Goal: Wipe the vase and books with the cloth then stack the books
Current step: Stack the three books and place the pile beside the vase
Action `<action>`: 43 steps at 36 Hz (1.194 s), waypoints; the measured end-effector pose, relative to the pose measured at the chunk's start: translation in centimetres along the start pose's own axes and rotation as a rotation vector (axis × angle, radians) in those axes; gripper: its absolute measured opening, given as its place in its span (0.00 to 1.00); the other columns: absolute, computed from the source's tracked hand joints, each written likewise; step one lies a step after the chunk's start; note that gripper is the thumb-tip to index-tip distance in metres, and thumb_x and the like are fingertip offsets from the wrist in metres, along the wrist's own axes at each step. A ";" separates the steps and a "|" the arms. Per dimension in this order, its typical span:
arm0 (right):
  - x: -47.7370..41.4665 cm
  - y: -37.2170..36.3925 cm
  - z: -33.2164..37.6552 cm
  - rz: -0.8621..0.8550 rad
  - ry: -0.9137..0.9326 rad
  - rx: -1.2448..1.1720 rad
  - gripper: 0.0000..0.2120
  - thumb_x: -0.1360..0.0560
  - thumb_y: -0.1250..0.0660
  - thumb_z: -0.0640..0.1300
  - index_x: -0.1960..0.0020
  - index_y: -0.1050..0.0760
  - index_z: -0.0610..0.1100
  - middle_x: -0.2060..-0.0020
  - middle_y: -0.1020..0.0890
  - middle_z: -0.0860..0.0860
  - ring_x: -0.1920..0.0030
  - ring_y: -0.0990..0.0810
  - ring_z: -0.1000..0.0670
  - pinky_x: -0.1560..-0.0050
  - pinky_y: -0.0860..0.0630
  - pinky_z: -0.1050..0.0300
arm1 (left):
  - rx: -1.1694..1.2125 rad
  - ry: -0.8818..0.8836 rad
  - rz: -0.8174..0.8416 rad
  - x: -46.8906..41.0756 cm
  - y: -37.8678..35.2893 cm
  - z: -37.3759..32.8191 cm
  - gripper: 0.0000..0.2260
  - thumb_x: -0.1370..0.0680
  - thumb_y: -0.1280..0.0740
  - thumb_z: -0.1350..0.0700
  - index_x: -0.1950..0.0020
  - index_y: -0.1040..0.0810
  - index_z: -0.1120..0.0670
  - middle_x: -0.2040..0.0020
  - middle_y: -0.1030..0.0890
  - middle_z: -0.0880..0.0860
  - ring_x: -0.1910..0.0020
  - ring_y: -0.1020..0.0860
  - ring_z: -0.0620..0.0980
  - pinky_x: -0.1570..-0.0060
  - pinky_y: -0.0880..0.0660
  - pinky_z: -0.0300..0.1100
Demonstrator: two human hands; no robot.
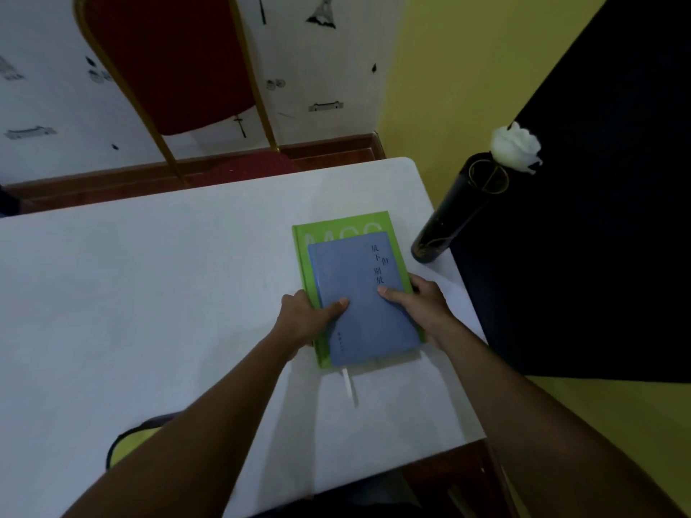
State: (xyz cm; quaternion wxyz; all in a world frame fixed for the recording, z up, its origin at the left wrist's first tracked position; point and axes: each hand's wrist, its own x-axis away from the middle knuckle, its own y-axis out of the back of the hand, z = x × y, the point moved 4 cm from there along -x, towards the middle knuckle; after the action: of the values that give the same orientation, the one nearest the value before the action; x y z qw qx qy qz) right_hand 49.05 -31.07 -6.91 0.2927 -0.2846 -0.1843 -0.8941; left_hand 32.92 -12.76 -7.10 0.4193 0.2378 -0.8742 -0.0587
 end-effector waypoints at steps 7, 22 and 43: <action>-1.0 0.1 -0.9 -0.069 -0.009 0.068 0.21 0.38 0.19 0.59 0.47 0.15 0.55 0.52 0.12 0.54 0.51 0.12 0.47 0.48 0.15 0.44 | -0.144 -0.046 -0.057 -1.9 -0.4 1.2 0.55 0.49 0.34 0.16 0.36 0.25 0.54 0.39 0.22 0.56 0.46 0.18 0.56 0.54 0.15 0.54; -1.1 0.7 -0.1 -0.104 -0.020 0.146 0.21 0.42 0.21 0.58 0.50 0.14 0.54 0.55 0.12 0.55 0.55 0.12 0.50 0.49 0.14 0.45 | -0.427 0.063 -0.056 -1.0 -1.5 -2.0 0.30 0.25 0.31 0.34 0.37 0.26 0.58 0.36 0.31 0.61 0.48 0.20 0.59 0.47 0.17 0.56; 2.5 -1.1 2.4 -0.315 0.131 0.586 0.20 0.25 0.29 0.54 0.37 0.24 0.46 0.36 0.26 0.46 0.32 0.31 0.42 0.33 0.29 0.47 | -0.454 -0.125 -0.141 0.2 0.7 -2.6 0.34 0.25 0.46 0.29 0.34 0.26 0.55 0.38 0.21 0.60 0.41 0.21 0.61 0.41 0.22 0.58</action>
State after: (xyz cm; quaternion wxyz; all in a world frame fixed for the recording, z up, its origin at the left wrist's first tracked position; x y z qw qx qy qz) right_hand 47.65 -30.12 -3.73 0.2314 -0.0981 -0.4560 -0.8537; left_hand 34.53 -11.98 -5.02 0.4022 0.1936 -0.8440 -0.2973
